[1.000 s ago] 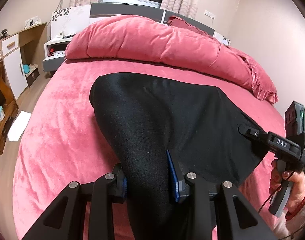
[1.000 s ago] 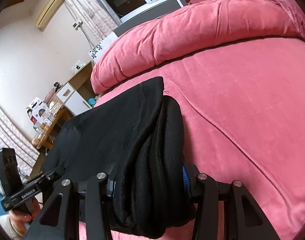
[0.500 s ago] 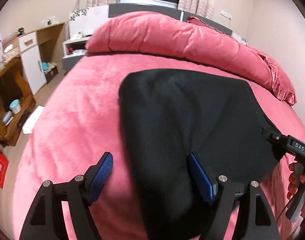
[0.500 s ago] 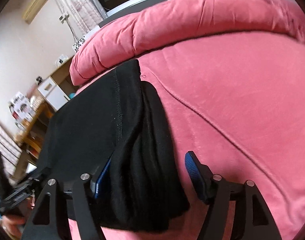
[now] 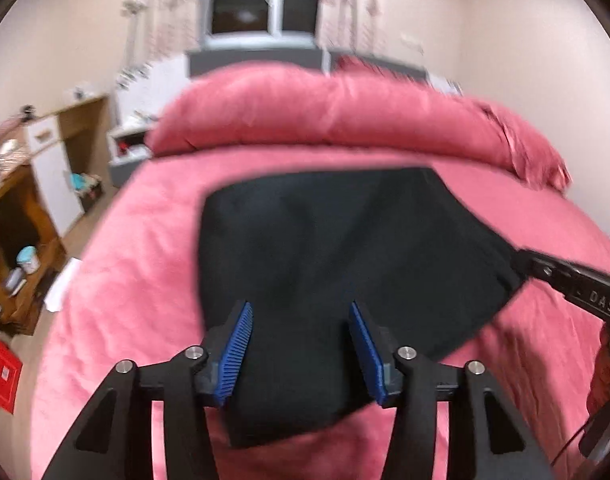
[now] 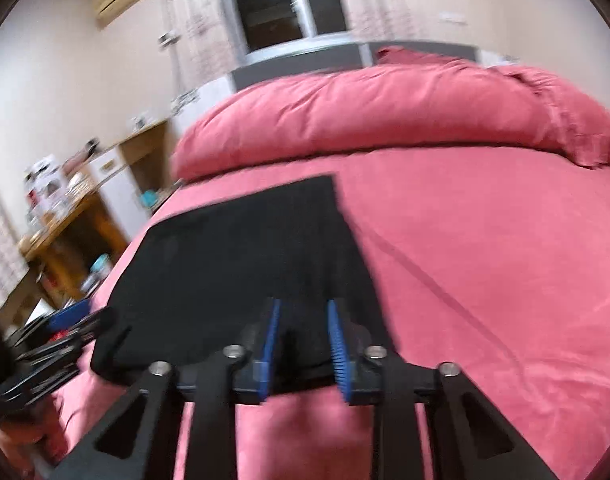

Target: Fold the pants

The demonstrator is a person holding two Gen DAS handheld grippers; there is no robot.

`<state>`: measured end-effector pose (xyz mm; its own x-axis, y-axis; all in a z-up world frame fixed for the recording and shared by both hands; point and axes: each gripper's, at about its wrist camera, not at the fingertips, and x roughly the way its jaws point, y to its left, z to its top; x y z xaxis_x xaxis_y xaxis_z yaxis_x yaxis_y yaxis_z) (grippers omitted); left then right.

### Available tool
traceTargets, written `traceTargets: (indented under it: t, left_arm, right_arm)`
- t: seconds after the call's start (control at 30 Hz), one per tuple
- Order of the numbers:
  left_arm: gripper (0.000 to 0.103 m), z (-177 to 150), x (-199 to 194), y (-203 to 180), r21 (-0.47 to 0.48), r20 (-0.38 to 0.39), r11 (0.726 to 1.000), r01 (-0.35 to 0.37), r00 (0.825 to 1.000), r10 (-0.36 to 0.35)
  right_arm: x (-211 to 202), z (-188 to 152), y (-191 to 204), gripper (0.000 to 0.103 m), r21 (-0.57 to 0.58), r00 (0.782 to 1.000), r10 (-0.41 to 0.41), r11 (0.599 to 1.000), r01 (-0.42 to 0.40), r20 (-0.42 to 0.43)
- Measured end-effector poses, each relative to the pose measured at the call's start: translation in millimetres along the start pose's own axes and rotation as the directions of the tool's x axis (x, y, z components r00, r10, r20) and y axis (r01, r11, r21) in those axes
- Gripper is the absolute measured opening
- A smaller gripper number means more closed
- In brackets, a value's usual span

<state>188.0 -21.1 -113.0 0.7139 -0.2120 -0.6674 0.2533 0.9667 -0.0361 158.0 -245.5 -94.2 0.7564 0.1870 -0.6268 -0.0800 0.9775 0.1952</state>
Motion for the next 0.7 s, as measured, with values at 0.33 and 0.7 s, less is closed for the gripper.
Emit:
traceTargets:
  t: [0.33, 0.7]
  left_arm:
    - [0.049, -13.8, -2.6, -17.7, 0.082, -0.056, 0.994, -0.076, 0.995, 0.081]
    - [0.062, -66.5, -71.8, -7.6, -0.152, -0.072, 0.978, -0.144, 0.988, 0.135]
  right_arm:
    - [14.2, -8.4, -27.4, 0.0, 0.149, 0.995, -0.056, 0.987, 0.067, -0.078]
    - [-25.5, -61.8, 28.4, 0.061, 0.065, 0.99, -0.08, 0.994, 0.088, -0.114]
